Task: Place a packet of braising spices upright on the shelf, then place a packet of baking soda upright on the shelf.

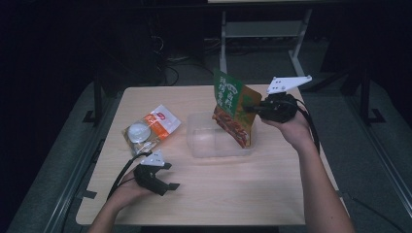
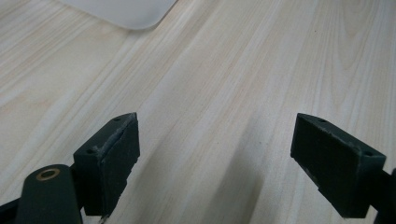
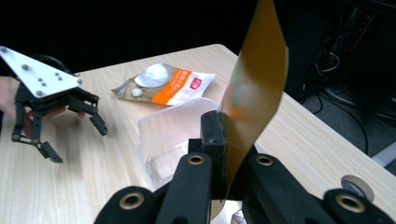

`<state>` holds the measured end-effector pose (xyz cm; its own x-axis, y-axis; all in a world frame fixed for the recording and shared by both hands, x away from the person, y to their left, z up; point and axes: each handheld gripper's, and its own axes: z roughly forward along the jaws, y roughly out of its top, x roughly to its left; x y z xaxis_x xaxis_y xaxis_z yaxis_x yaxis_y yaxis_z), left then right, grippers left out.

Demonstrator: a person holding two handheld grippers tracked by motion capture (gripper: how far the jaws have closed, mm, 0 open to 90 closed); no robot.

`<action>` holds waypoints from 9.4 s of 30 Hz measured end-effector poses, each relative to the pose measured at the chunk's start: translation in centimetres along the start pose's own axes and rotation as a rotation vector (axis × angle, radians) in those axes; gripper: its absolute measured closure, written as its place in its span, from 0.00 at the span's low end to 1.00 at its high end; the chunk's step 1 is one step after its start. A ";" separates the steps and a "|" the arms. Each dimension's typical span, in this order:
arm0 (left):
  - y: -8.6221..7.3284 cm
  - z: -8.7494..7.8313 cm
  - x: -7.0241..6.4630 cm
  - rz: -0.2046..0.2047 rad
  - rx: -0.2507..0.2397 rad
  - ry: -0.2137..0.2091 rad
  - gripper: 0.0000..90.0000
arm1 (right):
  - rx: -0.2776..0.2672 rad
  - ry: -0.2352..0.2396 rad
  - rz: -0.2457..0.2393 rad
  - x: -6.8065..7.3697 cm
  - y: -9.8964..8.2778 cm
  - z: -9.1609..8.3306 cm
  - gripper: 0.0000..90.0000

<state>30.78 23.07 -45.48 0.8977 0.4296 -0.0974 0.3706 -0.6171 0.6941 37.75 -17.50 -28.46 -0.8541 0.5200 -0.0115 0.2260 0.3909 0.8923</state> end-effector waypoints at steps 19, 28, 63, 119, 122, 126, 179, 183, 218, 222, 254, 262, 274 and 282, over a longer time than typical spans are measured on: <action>-0.1 -0.1 0.2 -0.001 0.002 0.007 0.16 | 0.010 -0.040 0.039 -0.9 -1.5 1.3 1.00; -0.1 -0.1 0.2 0.000 0.005 0.007 0.16 | 0.016 -0.043 0.037 -1.0 -1.7 1.8 1.00; -0.1 0.3 0.0 0.001 0.033 -0.001 0.16 | 0.010 -0.048 0.135 -1.6 -5.6 2.7 0.96; -0.3 -0.5 0.4 -0.015 0.021 0.036 0.15 | 0.127 -0.079 0.144 4.3 -11.9 -0.2 0.28; -0.3 -0.7 0.5 -0.011 0.026 0.038 0.15 | 0.138 -0.074 0.137 5.1 -12.8 -0.5 0.28; -0.5 -1.0 0.6 -0.012 0.024 0.049 0.15 | 0.160 -0.063 0.129 6.3 -13.9 -0.7 0.28; 2.1 -5.4 22.4 -0.440 0.076 0.544 1.00 | 0.287 -0.008 0.136 8.5 -17.6 0.6 0.27; 1.9 -4.3 22.2 -0.433 0.107 0.506 1.00 | 0.287 -0.009 0.137 8.3 -17.8 0.4 0.27; -2.3 -6.3 9.0 -0.388 -0.015 0.369 1.00 | 0.292 0.002 0.104 9.3 -17.0 0.8 0.27; -2.8 -8.5 8.3 -0.385 -0.074 0.421 1.00 | 0.293 -0.003 0.108 9.2 -17.0 0.6 0.27; -8.0 -8.9 3.3 -0.390 0.038 0.350 1.00 | 0.296 0.001 0.093 9.4 -16.9 0.6 0.27; -6.8 -7.6 3.4 -0.338 0.043 0.304 1.00 | 0.301 0.009 0.089 9.5 -16.8 1.1 0.27; -5.0 -5.7 0.2 -0.321 0.059 0.196 1.00 | 0.296 0.003 0.096 9.5 -16.9 0.6 0.27; -4.8 -5.2 -1.8 -0.317 0.054 0.130 1.00 | 0.298 0.003 0.101 9.4 -16.9 0.5 0.27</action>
<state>26.12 28.69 -44.94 0.6993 0.6838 -0.2081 0.6416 -0.4721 0.6045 26.13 -18.80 -43.88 -0.8218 0.5652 0.0720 0.4363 0.5431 0.7174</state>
